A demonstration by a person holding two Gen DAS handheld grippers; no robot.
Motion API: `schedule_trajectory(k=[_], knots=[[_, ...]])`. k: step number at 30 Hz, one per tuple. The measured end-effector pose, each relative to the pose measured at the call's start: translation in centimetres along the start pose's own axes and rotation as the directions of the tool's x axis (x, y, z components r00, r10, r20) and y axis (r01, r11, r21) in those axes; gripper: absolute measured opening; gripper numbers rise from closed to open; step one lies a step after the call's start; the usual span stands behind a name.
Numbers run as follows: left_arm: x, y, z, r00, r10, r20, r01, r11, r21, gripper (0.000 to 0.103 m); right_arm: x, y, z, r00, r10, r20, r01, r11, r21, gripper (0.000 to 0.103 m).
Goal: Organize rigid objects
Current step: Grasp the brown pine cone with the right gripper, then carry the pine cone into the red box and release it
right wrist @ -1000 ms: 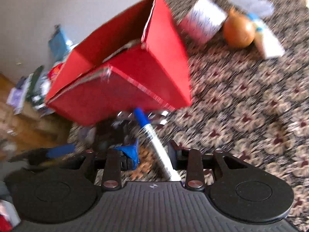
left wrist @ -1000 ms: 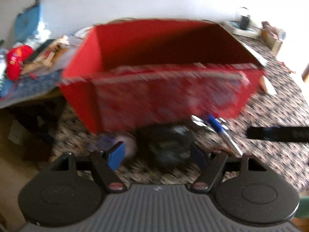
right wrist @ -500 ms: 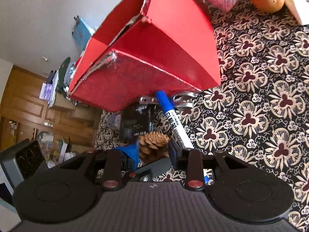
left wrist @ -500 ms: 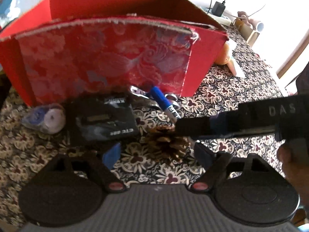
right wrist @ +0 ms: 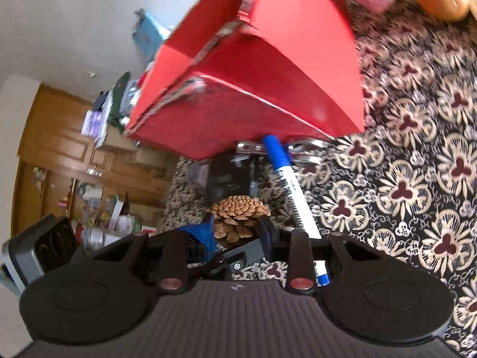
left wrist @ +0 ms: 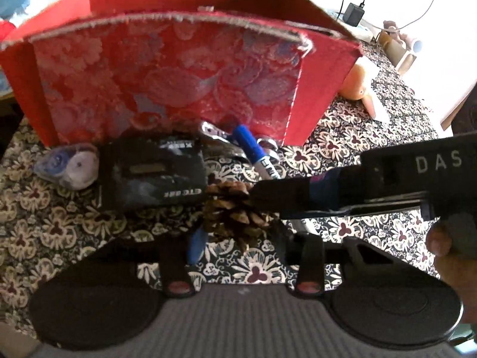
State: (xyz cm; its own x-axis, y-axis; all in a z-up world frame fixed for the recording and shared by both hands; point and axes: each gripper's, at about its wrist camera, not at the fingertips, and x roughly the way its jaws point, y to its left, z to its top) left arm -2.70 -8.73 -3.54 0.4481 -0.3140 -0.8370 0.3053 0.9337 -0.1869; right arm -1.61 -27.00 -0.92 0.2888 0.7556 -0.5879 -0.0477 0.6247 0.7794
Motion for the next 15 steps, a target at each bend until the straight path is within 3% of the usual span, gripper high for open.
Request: schedule_trajectory(k=[8,15], knots=[[-4.5,-1.6,1.3,0.995,0.029,0.099,-0.032,0.999,0.023,0.042,-2.4,4.0,2.0,0.995,0.061,0.075,-0.051,0.990,-0.133,0.015],[-8.1,-1.1,6.2,0.971,0.038,0.234,-0.064,0.993,0.103,0.042,-2.2,8.1,6.7,0.978,0.101,0.180,-0.059,0.972,-0.225,0.015]])
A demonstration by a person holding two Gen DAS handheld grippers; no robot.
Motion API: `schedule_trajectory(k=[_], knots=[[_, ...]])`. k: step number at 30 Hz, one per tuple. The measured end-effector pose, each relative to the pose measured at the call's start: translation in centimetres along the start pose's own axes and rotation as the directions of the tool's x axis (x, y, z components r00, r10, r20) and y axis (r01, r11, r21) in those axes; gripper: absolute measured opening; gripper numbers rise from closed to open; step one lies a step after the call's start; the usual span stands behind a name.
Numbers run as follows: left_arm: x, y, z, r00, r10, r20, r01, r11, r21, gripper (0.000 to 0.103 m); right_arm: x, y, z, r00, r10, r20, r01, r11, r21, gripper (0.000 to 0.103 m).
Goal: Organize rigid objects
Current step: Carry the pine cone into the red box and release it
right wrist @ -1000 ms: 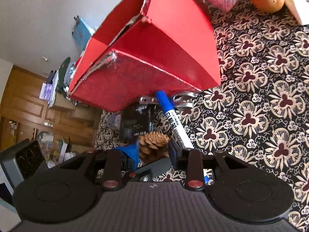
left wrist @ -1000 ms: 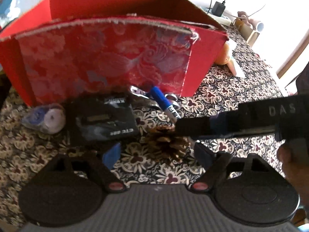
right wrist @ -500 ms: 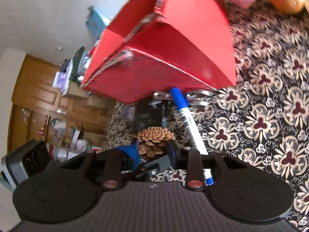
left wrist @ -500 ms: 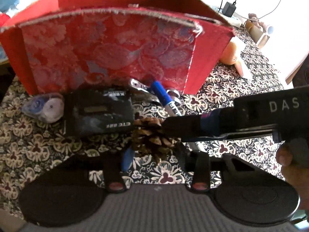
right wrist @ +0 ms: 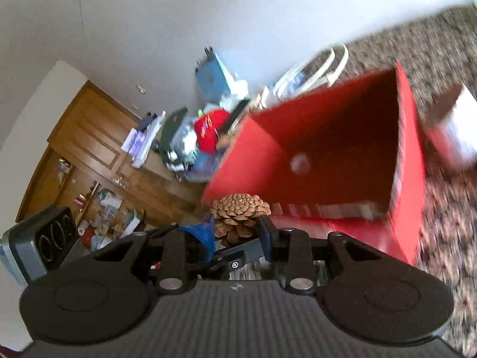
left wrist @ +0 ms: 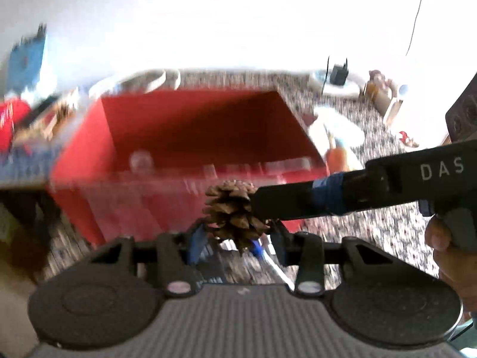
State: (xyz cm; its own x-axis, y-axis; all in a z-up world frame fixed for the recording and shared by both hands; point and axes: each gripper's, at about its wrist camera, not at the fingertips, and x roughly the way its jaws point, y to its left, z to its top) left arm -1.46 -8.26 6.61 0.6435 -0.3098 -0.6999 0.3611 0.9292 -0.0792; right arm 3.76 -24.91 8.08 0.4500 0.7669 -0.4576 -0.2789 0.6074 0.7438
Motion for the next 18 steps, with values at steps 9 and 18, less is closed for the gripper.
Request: schedule_trajectory(k=[9,18], knots=[[4.0,6.8,5.9,1.000,0.005,0.007,-0.005,1.000,0.026,0.042,7.9,-1.2,4.9,0.996,-0.072,-0.051,0.075,0.995,0.062,0.015],[10.4,12.7,7.1,0.977,0.035,-0.211,-0.038,0.999,-0.010,0.042,13.6,-4.5,6.8,0.977,-0.084,-0.194,0.140,0.945,0.294,0.014]])
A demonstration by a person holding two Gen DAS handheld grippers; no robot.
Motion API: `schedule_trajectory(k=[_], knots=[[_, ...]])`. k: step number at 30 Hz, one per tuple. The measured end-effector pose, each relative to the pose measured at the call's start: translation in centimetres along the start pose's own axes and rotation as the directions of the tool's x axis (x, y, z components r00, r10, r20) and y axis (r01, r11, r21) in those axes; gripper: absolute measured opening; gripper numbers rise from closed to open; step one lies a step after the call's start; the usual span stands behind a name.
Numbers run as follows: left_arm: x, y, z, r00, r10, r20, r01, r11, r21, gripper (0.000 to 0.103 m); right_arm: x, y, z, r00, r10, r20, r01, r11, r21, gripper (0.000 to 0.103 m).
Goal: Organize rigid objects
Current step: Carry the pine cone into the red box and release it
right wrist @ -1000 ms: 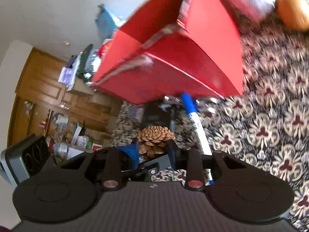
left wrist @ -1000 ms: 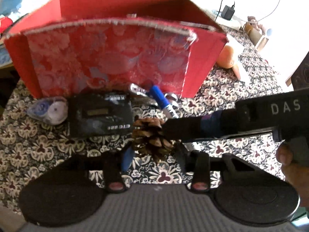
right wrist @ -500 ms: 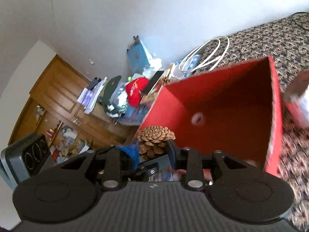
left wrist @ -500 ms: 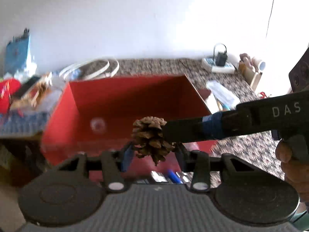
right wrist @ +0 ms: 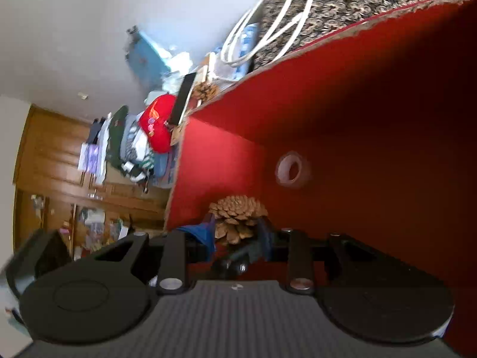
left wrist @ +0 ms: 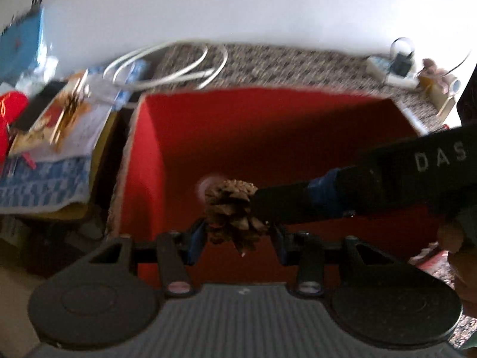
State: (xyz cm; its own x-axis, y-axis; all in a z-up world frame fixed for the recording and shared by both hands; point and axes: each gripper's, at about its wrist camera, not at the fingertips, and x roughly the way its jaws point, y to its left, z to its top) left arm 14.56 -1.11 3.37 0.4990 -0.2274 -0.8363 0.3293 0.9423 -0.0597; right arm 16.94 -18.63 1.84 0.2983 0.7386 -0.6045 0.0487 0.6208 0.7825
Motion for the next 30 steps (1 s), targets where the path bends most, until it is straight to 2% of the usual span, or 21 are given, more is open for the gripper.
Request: schedule_trajectory(k=[1,4,7,9,16,18,21,23,27,28,29,30], knots=[[0.4,0.2,0.1,1.000,0.011,-0.017,-0.011,1.000,0.006,0.046,0.3,-0.2,0.3,1.000,-0.018,-0.004,0.018,1.000,0.025,0.014],[0.6,0.2,-0.1,0.999,0.029,-0.023,-0.028,0.999,0.031,0.045,1.1,-0.8,0.6,0.999,-0.035,-0.032,0.037,0.996,0.085,0.014],[0.3,0.5,-0.2,1.000,-0.002,-0.018,0.003,1.000,0.026,0.052,1.8,-1.2,0.5,0.997,-0.051,-0.062,0.057,0.993,0.103,0.014],[0.0,0.6,-0.2,1.000,-0.015,-0.011,0.015,1.000,0.020,0.052,2.1,-1.3,0.3,0.996,-0.068,-0.065,0.074,0.992,0.098,0.014],[-1.6,-0.3,-1.3,0.999,-0.031,0.034,0.029,0.998,0.059,0.056,0.7,-2.1,0.3,0.999,-0.029,0.038,0.024,0.991,0.128,0.016],[-2.1,-0.5,-1.8,0.998,-0.028,0.052,0.024,0.997,0.076,0.058,0.3,-2.1,0.2,0.993,-0.084,0.077,0.073,0.988,0.136,0.016],[-2.9,-0.7,-2.3,0.996,0.001,0.094,-0.010,0.996,0.093,0.067,1.2,-1.9,0.6,0.981,-0.189,0.030,0.182,0.969,0.169,0.016],[-3.4,-0.5,-2.6,0.993,0.016,0.116,-0.026,0.995,0.092,0.068,1.5,-1.8,0.9,0.977,-0.214,0.010,0.209,0.961,0.182,0.016],[-4.0,0.6,-2.7,0.992,-0.006,0.123,-0.001,0.999,0.053,0.068,3.1,-1.9,1.7,0.950,-0.307,-0.062,0.313,0.922,0.229,0.017],[-4.2,0.9,-2.8,0.992,-0.005,0.126,-0.001,0.999,0.043,0.068,3.7,-1.8,1.8,0.949,-0.304,-0.086,0.316,0.922,0.225,0.017],[-4.4,1.0,-2.8,0.992,-0.004,0.127,-0.001,0.999,0.035,0.067,4.1,-1.7,1.6,0.957,-0.272,-0.104,0.289,0.932,0.221,0.017],[-4.6,1.1,-2.9,0.992,-0.004,0.130,0.001,1.000,0.026,0.067,4.5,-1.5,1.6,0.972,-0.199,-0.124,0.222,0.951,0.213,0.017]])
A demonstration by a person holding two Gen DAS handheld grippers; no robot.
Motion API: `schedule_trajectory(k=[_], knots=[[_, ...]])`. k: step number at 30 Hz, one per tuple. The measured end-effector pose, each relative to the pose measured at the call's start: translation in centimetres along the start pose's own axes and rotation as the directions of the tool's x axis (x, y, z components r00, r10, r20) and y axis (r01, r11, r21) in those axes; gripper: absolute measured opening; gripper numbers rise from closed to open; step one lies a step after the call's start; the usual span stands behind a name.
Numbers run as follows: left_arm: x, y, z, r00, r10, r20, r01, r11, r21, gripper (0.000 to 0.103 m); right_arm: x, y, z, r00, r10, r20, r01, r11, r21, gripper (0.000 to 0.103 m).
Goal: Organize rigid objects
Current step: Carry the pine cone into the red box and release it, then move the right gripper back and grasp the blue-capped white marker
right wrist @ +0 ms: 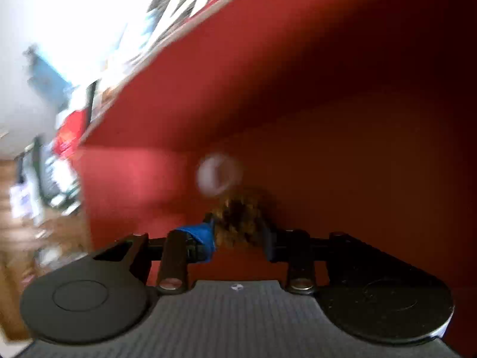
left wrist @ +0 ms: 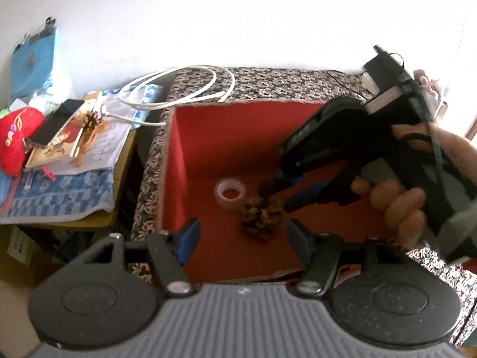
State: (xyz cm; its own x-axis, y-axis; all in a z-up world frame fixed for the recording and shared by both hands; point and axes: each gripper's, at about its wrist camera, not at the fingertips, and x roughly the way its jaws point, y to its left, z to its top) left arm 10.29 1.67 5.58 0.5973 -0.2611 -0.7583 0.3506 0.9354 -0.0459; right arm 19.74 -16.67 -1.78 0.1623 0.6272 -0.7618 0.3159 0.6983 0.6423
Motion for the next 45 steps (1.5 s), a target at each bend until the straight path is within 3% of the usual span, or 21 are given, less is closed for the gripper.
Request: schedule_trajectory(k=[2,6,14,19,22,25,30,34,42,45], knots=[[-0.5,0.1,-0.1,1.000,0.007,0.006,-0.007,1.000,-0.011,0.067,-0.1,0.0,-0.2,0.994,0.105,-0.016,-0.105,0.994,0.021,0.016],[-1.0,0.2,-0.2,1.000,0.026,0.010,-0.026,0.999,-0.026,0.067,-1.8,0.5,-1.1,0.997,0.036,0.074,-0.033,0.998,-0.049,0.017],[-1.7,-1.3,0.2,0.999,0.053,0.011,-0.052,0.998,-0.040,0.069,-6.6,0.0,-4.3,0.976,0.100,0.194,-0.069,0.984,-0.162,0.018],[-2.1,-3.5,0.5,0.997,0.074,-0.017,-0.074,0.997,-0.037,0.069,-9.7,-0.4,-6.7,0.953,0.178,0.246,-0.110,0.957,-0.268,0.018],[-2.8,-4.8,0.4,0.997,0.079,-0.018,-0.080,0.996,-0.044,0.069,-11.3,-1.1,-8.3,0.938,0.191,0.288,-0.092,0.942,-0.324,0.018],[-3.7,-6.1,0.3,0.995,0.093,-0.019,-0.094,0.994,-0.056,0.070,-12.7,-2.1,-9.5,0.930,0.163,0.331,-0.055,0.948,-0.313,0.022],[-5.1,-8.7,-0.2,0.992,0.126,-0.013,-0.127,0.990,-0.063,0.071,-14.8,-3.9,-11.5,0.904,0.208,0.374,-0.072,0.936,-0.346,0.023],[-5.7,-10.7,-0.6,0.989,0.144,-0.018,-0.145,0.987,-0.074,0.071,-15.6,-4.7,-12.3,0.907,0.228,0.355,-0.087,0.925,-0.371,0.024],[-6.0,-14.0,-1.9,0.984,0.172,-0.043,-0.175,0.981,-0.086,0.073,-17.3,-8.2,-14.2,0.893,0.219,0.394,-0.085,0.940,-0.331,0.025],[-5.7,-14.8,-2.6,0.982,0.179,-0.065,-0.185,0.979,-0.091,0.073,-17.3,-9.6,-14.6,0.898,0.213,0.384,-0.097,0.950,-0.298,0.025]])
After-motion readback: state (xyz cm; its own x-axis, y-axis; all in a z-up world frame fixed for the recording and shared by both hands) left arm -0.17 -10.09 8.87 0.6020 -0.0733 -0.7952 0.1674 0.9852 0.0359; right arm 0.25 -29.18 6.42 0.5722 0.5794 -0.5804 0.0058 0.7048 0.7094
